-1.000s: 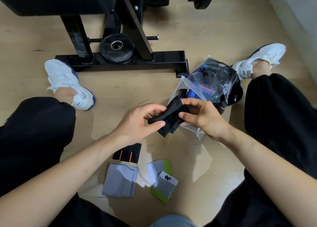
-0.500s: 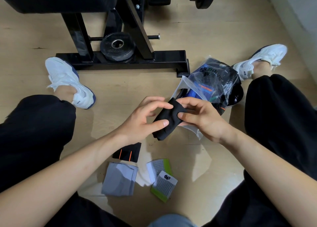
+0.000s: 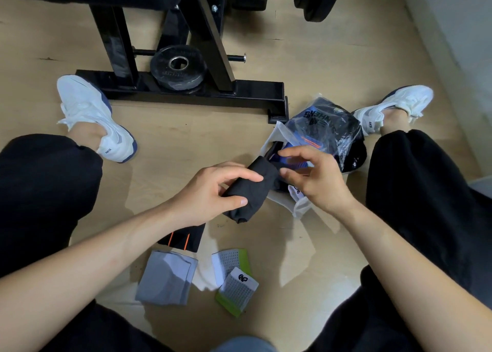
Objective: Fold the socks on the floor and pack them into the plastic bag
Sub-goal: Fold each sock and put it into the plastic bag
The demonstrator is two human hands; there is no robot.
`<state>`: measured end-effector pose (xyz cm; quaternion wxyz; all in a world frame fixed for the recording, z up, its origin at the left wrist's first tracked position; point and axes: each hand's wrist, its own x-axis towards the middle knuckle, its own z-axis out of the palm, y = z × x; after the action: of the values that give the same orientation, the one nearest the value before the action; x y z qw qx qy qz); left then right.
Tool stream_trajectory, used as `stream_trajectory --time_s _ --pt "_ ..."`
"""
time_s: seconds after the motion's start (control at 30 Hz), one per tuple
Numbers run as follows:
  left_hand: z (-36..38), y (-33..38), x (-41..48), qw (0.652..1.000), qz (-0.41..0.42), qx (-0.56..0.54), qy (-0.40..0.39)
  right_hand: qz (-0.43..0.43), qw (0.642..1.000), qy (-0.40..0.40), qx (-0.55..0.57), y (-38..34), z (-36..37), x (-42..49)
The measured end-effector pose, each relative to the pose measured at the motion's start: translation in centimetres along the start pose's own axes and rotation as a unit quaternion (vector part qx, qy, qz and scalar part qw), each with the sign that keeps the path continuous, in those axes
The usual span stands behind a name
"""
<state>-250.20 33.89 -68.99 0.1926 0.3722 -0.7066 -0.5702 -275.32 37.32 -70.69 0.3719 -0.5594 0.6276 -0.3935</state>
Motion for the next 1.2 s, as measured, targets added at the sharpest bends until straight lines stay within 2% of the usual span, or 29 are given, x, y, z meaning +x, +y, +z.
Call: stream_trajectory --time_s 0.03,0.1,0.2,0.27,0.33,0.5,0.73,0.83,1.0,1.07,1.2 --pt "0.0 -0.2 0.0 1.0 -0.002 0.011 0.005 -0.029 0.995 0.025 -0.095 0.7 -0.7 0.5" --pt "0.1 -0.5 0.2 0.999 0.002 0.037 0.011 -0.071 0.96 0.034 -0.269 2.3 -1.8 1.3" --pt "0.6 -1.3 0.5 0.996 0.023 0.086 0.018 -0.017 0.93 -0.034 -0.365 4.2 -2.2 2.1" --pt "0.9 -2.1 0.9 0.992 0.034 0.118 0.019 0.016 0.934 -0.057 -0.352 4.5 -2.1 2.6" --pt "1.3 -2.7 1.4 0.988 0.043 0.15 0.016 0.028 0.942 -0.043 -0.333 4.3 -2.2 3.1" --pt "2.8 -3.8 4.0 0.967 0.056 0.247 0.004 0.011 0.949 -0.021 -0.314 4.0 -3.6 3.4" --pt "7.8 -4.8 10.0 0.965 0.088 0.245 0.005 -0.011 0.962 -0.033 -0.27 3.5 -5.2 3.3" --pt "9.3 -6.5 12.3 0.945 0.103 0.31 0.024 0.005 0.97 -0.027 -0.242 3.6 -5.5 3.2" --pt "11.0 -8.5 14.7 0.925 0.041 0.378 0.022 0.013 0.973 -0.017 -0.231 3.7 -5.8 2.9" --pt "11.4 -9.1 15.2 0.928 0.012 0.373 0.014 0.017 0.973 -0.018 -0.228 3.9 -5.8 2.7" --pt "12.0 -9.4 16.0 0.938 0.007 0.345 0.023 0.015 0.976 -0.021 -0.218 3.8 -5.8 2.2"
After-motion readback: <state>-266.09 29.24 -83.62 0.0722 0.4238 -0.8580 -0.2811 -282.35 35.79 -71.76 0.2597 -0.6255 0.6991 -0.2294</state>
